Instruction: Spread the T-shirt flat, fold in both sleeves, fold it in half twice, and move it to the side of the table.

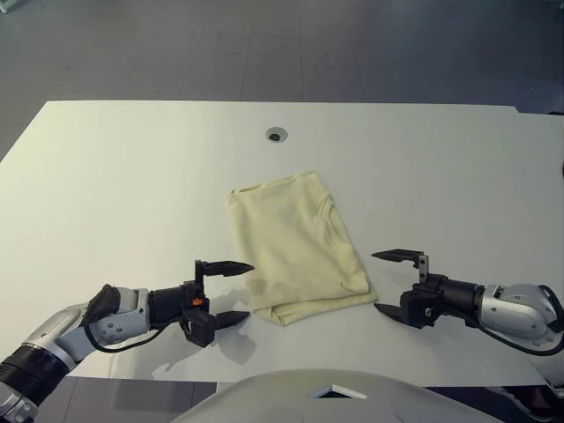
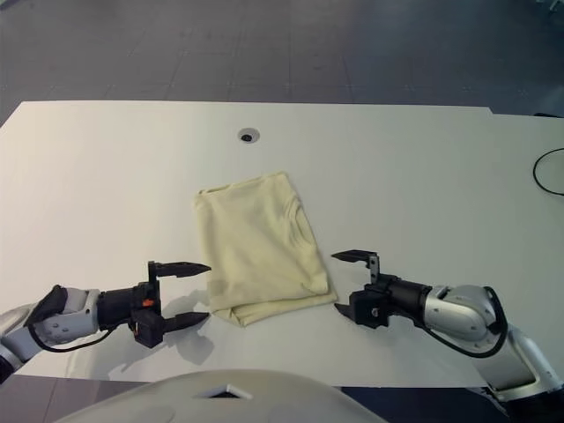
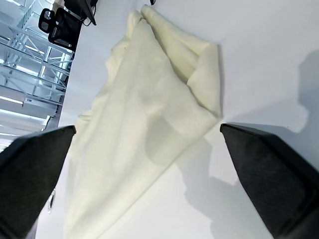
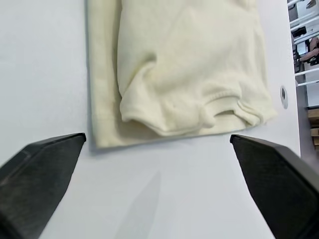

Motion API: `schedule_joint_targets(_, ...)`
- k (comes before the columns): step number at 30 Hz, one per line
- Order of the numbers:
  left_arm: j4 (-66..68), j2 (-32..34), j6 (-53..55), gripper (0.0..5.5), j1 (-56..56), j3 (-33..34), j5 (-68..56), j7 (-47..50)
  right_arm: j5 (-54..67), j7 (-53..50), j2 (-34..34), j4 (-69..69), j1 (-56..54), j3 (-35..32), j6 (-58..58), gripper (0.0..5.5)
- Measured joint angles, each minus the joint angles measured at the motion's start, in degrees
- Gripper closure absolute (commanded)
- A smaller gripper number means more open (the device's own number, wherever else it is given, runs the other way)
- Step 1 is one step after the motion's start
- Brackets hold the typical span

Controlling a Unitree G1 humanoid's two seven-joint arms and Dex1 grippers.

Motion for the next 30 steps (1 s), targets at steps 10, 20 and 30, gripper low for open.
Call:
schedule_joint_targets(10, 2.3, -5.4, -1.4, 0.10, -1.7, 1.2, 4.5, 0.0, -8.7, -8.8, 1.1, 4.6, -3.4, 4.4, -8.9, 0.13)
schedule_joint_targets(20, 3.8, -7.5, -1.4, 0.10, -3.1, 1.0, 5.8, -1.0, -13.5, -12.9, 0.9, 7.0, -4.1, 6.4, -11.4, 1.36)
schedule_joint_targets(30, 6.0, -9.3, -1.6, 1.78, -5.4, -1.3, 5.5, -4.4, -14.6, -13.0, 0.9, 9.5, -6.0, 9.2, -11.9, 3.19)
